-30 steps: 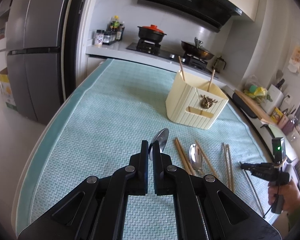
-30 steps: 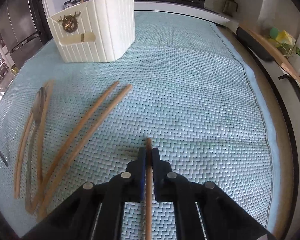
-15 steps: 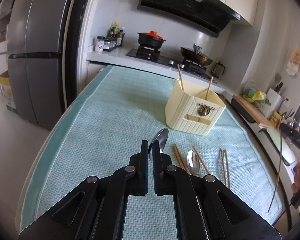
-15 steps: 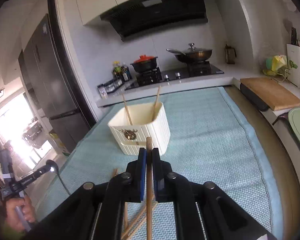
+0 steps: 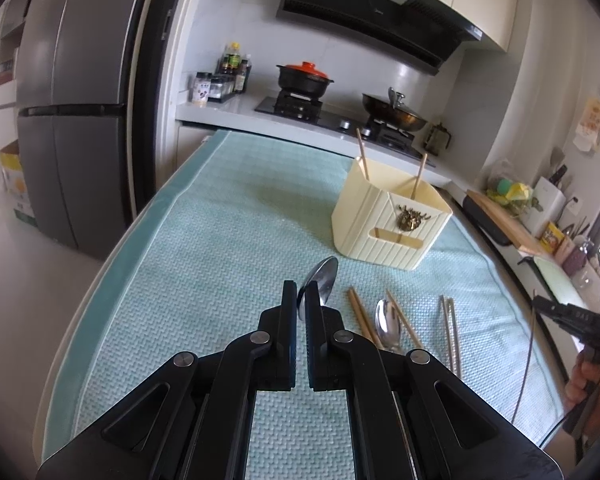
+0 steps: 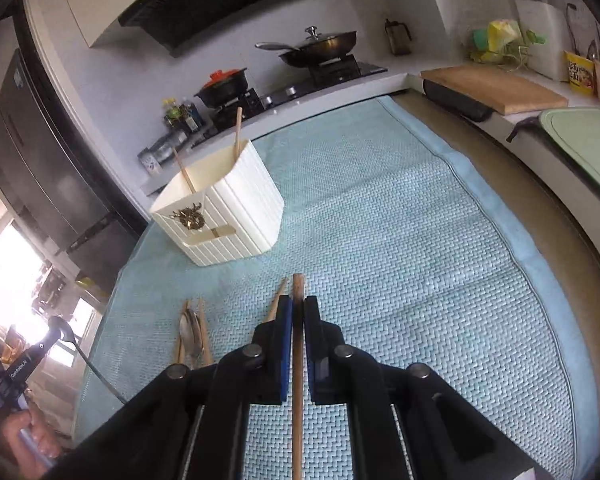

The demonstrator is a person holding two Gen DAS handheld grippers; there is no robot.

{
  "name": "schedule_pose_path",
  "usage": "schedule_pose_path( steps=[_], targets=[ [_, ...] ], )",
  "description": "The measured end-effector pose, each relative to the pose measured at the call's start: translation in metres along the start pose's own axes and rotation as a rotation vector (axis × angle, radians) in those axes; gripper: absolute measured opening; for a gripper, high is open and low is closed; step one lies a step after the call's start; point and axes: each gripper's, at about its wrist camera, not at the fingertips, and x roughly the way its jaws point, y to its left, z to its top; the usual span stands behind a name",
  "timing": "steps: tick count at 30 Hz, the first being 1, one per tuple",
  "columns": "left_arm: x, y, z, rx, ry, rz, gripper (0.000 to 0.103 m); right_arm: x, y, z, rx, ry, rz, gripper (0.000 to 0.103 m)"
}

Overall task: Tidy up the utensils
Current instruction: 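Carry the spoon and chopstick over the cream holder with both grippers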

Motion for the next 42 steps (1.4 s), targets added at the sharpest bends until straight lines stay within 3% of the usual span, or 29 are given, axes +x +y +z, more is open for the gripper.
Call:
schedule_pose_path(
  steps=[7, 14, 25, 30, 35, 38, 42],
  targets=[
    [0.001, -0.004, 0.009, -0.005, -0.002, -0.018, 0.001, -0.057, 0.036, 0.025, -0.093, -0.271, 0.046, 0.006],
    [-0.002, -0.024, 0.044, 0.02, -0.044, -0.055, 0.001, -0.063, 0.071, 0.054, -0.179, -0.392, 0.057, 0.006],
    [0.021, -0.061, 0.139, 0.105, -0.188, -0.028, 0.001, -0.042, 0.116, 0.122, -0.233, -0.485, 0.11, 0.006],
    [0.054, -0.08, 0.187, 0.123, -0.248, -0.007, 0.001, -0.03, 0.138, 0.165, -0.257, -0.55, 0.123, 0.006],
    [0.103, -0.097, 0.211, 0.178, -0.292, 0.051, 0.001, -0.002, 0.154, 0.191, -0.3, -0.624, 0.105, 0.006],
    [0.14, -0.104, 0.209, 0.205, -0.262, 0.057, 0.001, 0.031, 0.157, 0.199, -0.315, -0.604, 0.113, 0.006],
    [0.184, -0.108, 0.194, 0.243, -0.189, 0.061, 0.001, 0.087, 0.152, 0.198, -0.321, -0.481, 0.135, 0.006]
  ],
)
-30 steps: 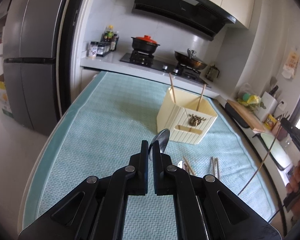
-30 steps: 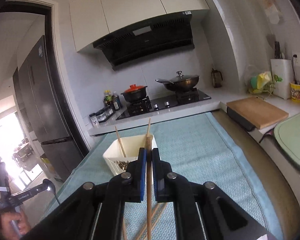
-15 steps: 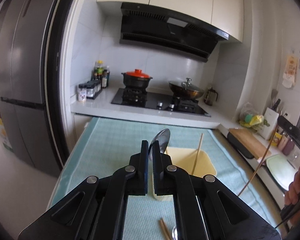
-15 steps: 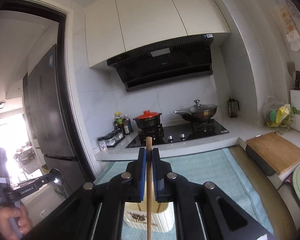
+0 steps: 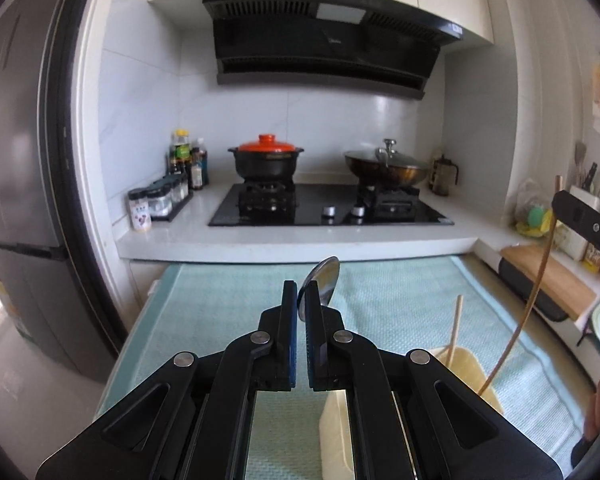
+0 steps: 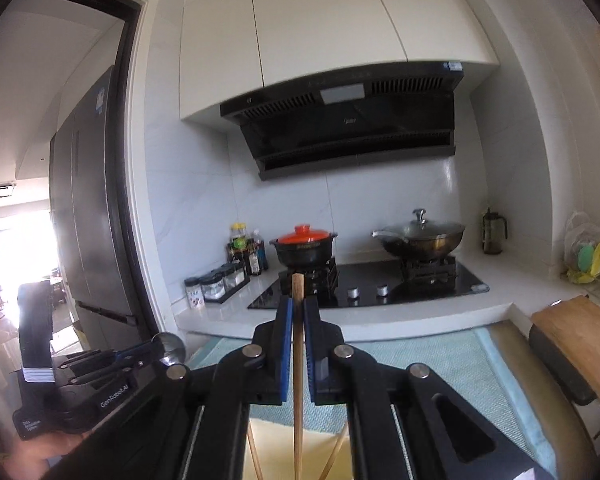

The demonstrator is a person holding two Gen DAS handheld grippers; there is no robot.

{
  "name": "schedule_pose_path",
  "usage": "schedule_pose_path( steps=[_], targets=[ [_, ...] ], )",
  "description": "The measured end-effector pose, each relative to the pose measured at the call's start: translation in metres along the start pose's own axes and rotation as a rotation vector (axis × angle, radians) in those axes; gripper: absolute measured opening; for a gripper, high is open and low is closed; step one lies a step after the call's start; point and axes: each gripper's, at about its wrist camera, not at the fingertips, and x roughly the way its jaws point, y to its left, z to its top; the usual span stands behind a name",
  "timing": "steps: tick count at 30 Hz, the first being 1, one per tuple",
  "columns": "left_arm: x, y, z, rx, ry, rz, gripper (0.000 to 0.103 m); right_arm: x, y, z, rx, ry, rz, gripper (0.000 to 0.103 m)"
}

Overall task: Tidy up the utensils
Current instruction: 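Carry the spoon and chopstick over the cream holder with both grippers, then lower the spoon and chopstick into the cream holder and open both grippers, then move both open tools back toward the remaining chopsticks and spoon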

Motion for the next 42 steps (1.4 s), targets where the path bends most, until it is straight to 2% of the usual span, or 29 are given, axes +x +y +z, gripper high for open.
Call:
schedule_pose_path(
  steps=[7, 11, 14, 15, 16, 17, 18, 21, 23, 27, 29, 32, 35, 37, 39, 42],
  targets=[
    [0.03, -0.013, -0.03, 0.044, 0.055, -0.026, 0.001, 0.049, -0.01, -0.051, 0.031, 0.208, 0.065, 0.006],
    [0.04, -0.02, -0.037, 0.06, 0.088, -0.062, 0.001, 0.073, -0.013, -0.068, 0.059, 0.311, 0.086, 0.006],
    [0.049, -0.022, -0.039, 0.055, 0.132, -0.085, 0.008, 0.084, -0.018, -0.071, 0.09, 0.363, 0.086, 0.008],
    [0.051, -0.021, -0.038, 0.045, 0.148, -0.095, 0.012, 0.086, -0.02, -0.07, 0.109, 0.375, 0.081, 0.01],
    [0.052, -0.019, -0.038, 0.028, 0.156, -0.107, 0.018, 0.085, -0.021, -0.07, 0.119, 0.379, 0.083, 0.023],
    [0.049, -0.015, -0.037, 0.008, 0.156, -0.115, 0.028, 0.082, -0.021, -0.067, 0.118, 0.377, 0.081, 0.032],
    [0.044, -0.01, -0.035, -0.016, 0.147, -0.119, 0.038, 0.076, -0.02, -0.063, 0.112, 0.364, 0.077, 0.047],
    [0.017, 0.009, -0.029, -0.08, 0.108, -0.128, 0.059, 0.049, -0.013, -0.045, 0.073, 0.302, 0.069, 0.048],
    [-0.006, 0.024, -0.026, -0.108, 0.09, -0.124, 0.067, 0.021, -0.007, -0.033, 0.043, 0.251, 0.064, 0.048],
    [-0.064, 0.052, -0.04, -0.139, 0.072, -0.093, 0.093, -0.051, 0.004, -0.021, -0.049, 0.155, 0.026, 0.064],
    [-0.093, 0.063, -0.056, -0.136, 0.081, -0.061, 0.099, -0.085, 0.008, -0.025, -0.097, 0.147, -0.001, 0.067],
    [-0.128, 0.074, -0.088, -0.131, 0.141, -0.021, 0.1, -0.131, 0.012, -0.044, -0.14, 0.168, -0.045, 0.076],
    [-0.157, 0.077, -0.128, -0.128, 0.216, -0.017, 0.1, -0.169, 0.011, -0.074, -0.135, 0.219, -0.095, 0.078],
    [-0.177, 0.072, -0.154, -0.103, 0.233, -0.002, 0.1, -0.187, 0.01, -0.101, -0.124, 0.28, -0.14, 0.079],
    [-0.196, 0.064, -0.175, -0.086, 0.237, 0.015, 0.1, -0.201, 0.004, -0.133, -0.079, 0.352, -0.188, 0.079],
    [-0.223, 0.053, -0.194, -0.088, 0.275, -0.005, 0.1, -0.22, -0.009, -0.184, 0.021, 0.449, -0.217, 0.079]
  ],
)
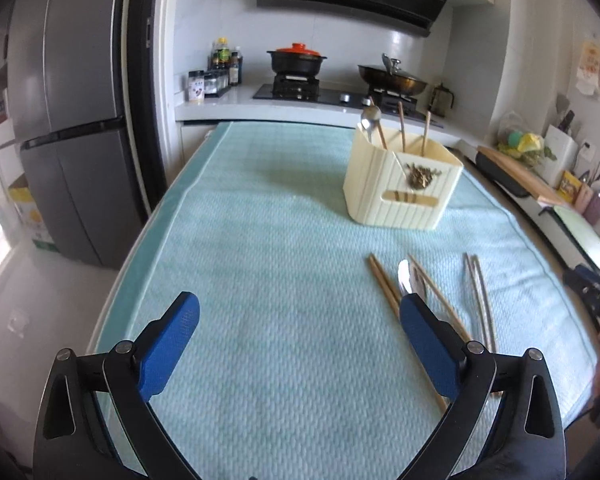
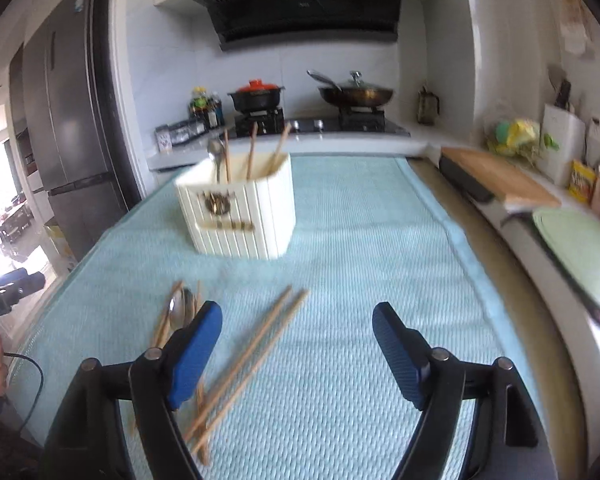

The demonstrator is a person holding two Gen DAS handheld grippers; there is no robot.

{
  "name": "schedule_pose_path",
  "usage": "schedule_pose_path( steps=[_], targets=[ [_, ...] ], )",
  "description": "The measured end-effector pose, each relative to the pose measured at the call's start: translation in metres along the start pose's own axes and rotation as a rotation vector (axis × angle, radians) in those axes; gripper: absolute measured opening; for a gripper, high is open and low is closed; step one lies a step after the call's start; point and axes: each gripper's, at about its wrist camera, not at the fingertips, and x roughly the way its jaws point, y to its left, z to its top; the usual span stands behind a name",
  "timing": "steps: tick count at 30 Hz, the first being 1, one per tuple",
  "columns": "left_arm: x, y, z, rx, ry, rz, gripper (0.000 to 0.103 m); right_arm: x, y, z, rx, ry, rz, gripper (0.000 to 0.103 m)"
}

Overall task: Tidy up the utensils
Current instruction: 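Move both open tools back toward the remaining chopsticks and spoon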

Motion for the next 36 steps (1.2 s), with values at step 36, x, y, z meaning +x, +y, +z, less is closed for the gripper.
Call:
schedule_pose_path(
  steps=[36],
  targets=[
    [0.091, -0.067, -0.058, -0.012, 0.274, -0.06, 0.102, 0.043, 0.021, -0.066, 0.061, 0.208, 0.014, 0.069]
  ],
)
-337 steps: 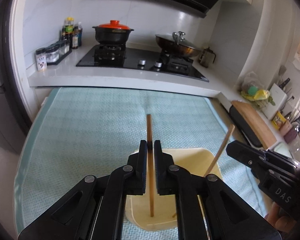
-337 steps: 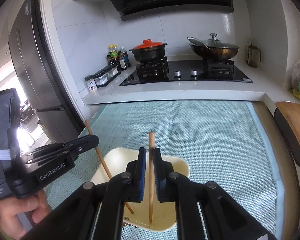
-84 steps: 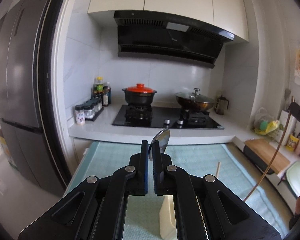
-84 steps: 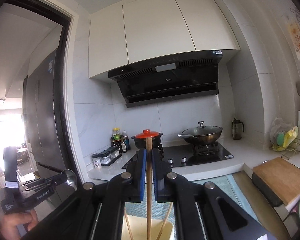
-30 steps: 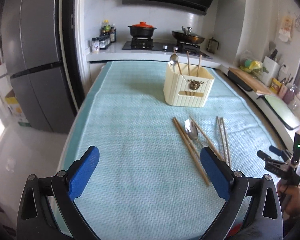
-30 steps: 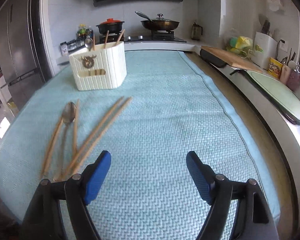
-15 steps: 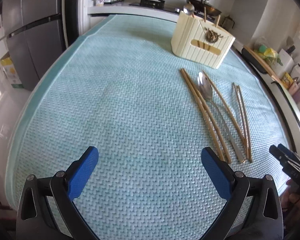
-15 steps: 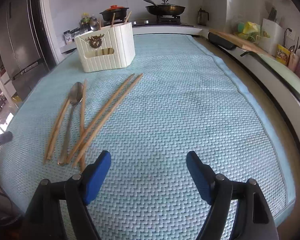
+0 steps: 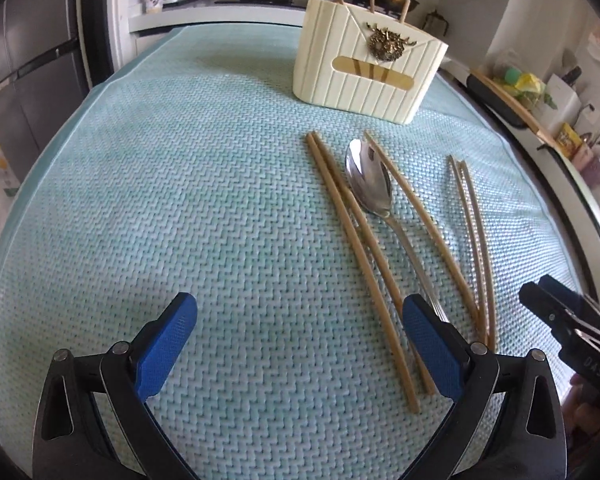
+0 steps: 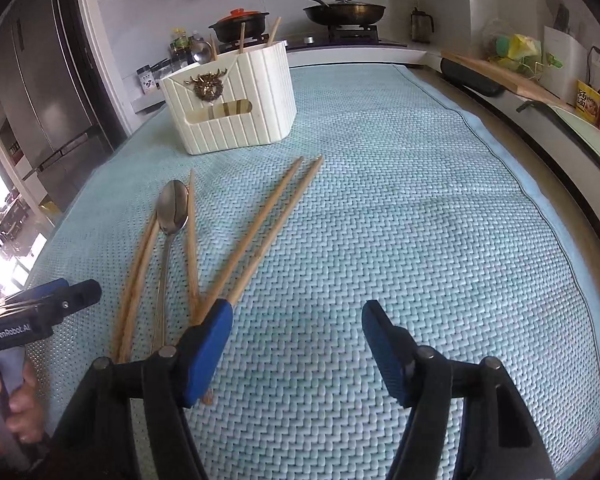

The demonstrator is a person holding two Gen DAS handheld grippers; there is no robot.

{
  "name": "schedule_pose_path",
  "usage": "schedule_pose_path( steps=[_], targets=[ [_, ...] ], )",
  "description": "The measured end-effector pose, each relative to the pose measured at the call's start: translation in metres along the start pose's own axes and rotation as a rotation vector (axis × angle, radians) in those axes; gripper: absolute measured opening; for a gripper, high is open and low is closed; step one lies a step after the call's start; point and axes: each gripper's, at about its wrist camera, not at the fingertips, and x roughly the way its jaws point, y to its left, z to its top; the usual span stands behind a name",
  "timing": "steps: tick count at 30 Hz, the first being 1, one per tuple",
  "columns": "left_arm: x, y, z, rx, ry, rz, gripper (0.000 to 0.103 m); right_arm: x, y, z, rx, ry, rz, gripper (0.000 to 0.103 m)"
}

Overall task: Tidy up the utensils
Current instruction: 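Move both open tools back toward the remaining chopsticks and spoon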

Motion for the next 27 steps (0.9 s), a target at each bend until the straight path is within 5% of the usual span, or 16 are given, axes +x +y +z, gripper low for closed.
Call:
schedule_pose_path(
  steps=[6, 14, 17, 22, 27],
  targets=[
    [0.024, -0.012, 0.001, 0.082, 0.041, 0.14, 0.103, 0.011, 0.008, 0.014, -0.028, -0.003, -0.009, 0.069],
    [0.024, 0.002, 0.001, 0.053, 0.03, 0.158, 0.102, 0.042, 0.024, 0.026, -0.124, 0.033, -0.061, 0.068],
    [0.024, 0.004, 0.002, 0.056, 0.033, 0.156, 0.102, 0.046, 0.02, 0.028, -0.166, 0.049, -0.151, 0.068],
    [0.025, 0.004, 0.004, 0.057, 0.035, 0.152, 0.102, 0.039, -0.006, 0.025, -0.064, 0.06, -0.122, 0.069],
    [0.025, 0.005, 0.005, 0.066, 0.037, 0.149, 0.102, 0.042, 0.007, 0.023, -0.141, 0.08, -0.124, 0.068]
  ],
)
